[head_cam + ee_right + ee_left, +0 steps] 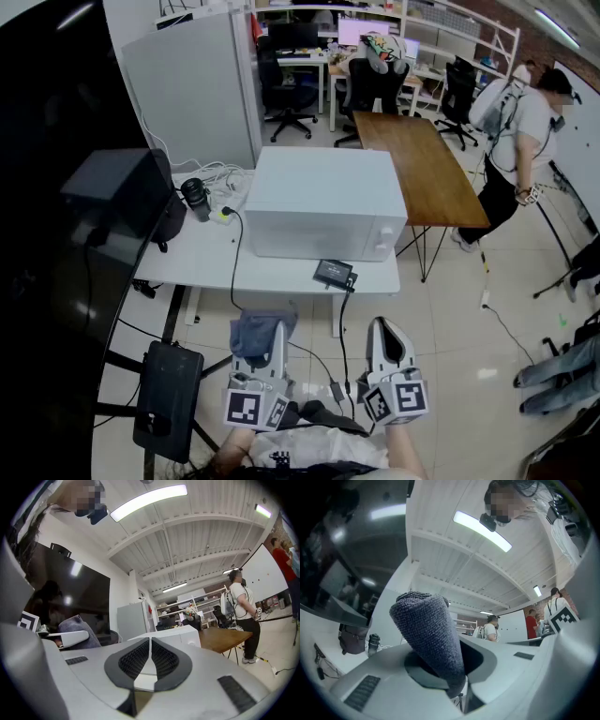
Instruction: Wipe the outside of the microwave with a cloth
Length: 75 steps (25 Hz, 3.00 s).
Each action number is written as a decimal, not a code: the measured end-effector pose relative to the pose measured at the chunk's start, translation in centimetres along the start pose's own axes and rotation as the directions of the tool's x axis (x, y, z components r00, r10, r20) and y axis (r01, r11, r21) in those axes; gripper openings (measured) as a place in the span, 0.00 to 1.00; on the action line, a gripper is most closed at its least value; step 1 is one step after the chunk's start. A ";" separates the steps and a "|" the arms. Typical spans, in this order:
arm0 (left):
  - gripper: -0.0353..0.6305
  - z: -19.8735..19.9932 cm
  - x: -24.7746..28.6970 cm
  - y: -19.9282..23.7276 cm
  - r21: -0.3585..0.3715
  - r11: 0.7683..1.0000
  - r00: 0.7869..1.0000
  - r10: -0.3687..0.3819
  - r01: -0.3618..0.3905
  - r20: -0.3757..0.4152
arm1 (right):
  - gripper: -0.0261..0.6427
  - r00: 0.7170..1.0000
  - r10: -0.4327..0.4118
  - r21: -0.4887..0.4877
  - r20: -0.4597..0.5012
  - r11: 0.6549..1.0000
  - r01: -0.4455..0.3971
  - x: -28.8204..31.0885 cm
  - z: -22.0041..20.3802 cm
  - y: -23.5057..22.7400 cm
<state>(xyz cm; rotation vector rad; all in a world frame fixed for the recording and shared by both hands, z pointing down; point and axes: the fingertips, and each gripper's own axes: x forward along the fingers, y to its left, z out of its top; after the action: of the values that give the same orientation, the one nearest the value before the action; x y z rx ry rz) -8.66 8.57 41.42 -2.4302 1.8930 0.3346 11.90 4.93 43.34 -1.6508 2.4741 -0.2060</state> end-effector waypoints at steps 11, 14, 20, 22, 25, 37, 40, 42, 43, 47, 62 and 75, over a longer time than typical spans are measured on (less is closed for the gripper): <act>0.14 -1.3 6.4 0.8 -0.044 0.996 0.997 -0.076 0.076 -0.007 | 0.09 0.999 -0.033 0.023 -0.028 0.999 0.033 5.1 -1.1 -2.0; 0.14 -2.2 9.5 1.8 -0.060 0.989 0.990 -0.138 0.137 -0.015 | 0.09 0.996 -0.083 0.051 -0.013 0.995 0.083 7.9 -0.6 -3.0; 0.14 -3.0 15.5 4.3 -0.119 0.964 0.970 -0.243 0.239 -0.019 | 0.09 0.984 -0.173 0.064 0.049 0.983 0.170 12.4 0.6 -4.2; 0.14 -2.4 18.0 3.6 -0.134 0.946 0.955 -0.297 0.295 0.004 | 0.09 0.976 -0.209 0.066 0.055 0.976 0.205 12.9 0.9 -5.0; 0.14 -1.0 21.9 -0.5 -0.249 0.866 0.898 -0.438 0.434 0.039 | 0.09 0.959 -0.280 0.069 0.051 0.959 0.276 12.2 1.1 -7.4; 0.13 -0.9 35.5 -16.4 0.422 0.739 0.851 -0.453 0.525 -0.265 | 0.08 0.892 -0.445 0.163 0.081 0.889 0.428 9.4 3.2 -16.7; 0.13 -2.8 37.9 -17.9 0.663 0.571 0.874 -0.360 0.483 -0.327 | 0.08 0.891 -0.447 0.187 0.075 0.884 0.428 9.6 3.0 -18.0; 0.13 -5.9 39.1 -18.2 0.693 0.493 0.850 -0.331 0.526 -0.410 | 0.08 0.893 -0.443 0.196 0.079 0.885 0.422 10.1 3.1 -18.5; 0.13 -7.6 39.7 -18.1 0.703 0.454 0.837 -0.309 0.547 -0.452 | 0.08 0.894 -0.440 0.200 0.080 0.886 0.418 10.3 3.1 -18.7; 0.13 -12.1 40.6 -17.6 0.711 0.367 0.800 -0.248 0.600 -0.547 | 0.08 0.898 -0.436 0.222 0.063 0.883 0.413 10.8 2.7 -19.8; 0.13 -16.2 40.6 -12.5 0.563 0.551 0.759 -0.221 0.616 -0.613 | 0.08 0.947 -0.321 0.106 0.007 0.942 0.318 15.5 1.8 -18.9; 0.13 -15.0 39.9 -5.2 0.549 0.659 0.789 -0.113 0.514 -0.603 | 0.08 0.990 -0.140 0.024 -0.009 0.990 0.140 22.7 2.2 -14.6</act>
<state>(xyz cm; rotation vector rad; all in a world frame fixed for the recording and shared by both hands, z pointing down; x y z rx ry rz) 7.71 -30.61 47.80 -2.3180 1.2427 -0.9930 16.94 -21.63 42.87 -1.8178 2.3522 -0.2584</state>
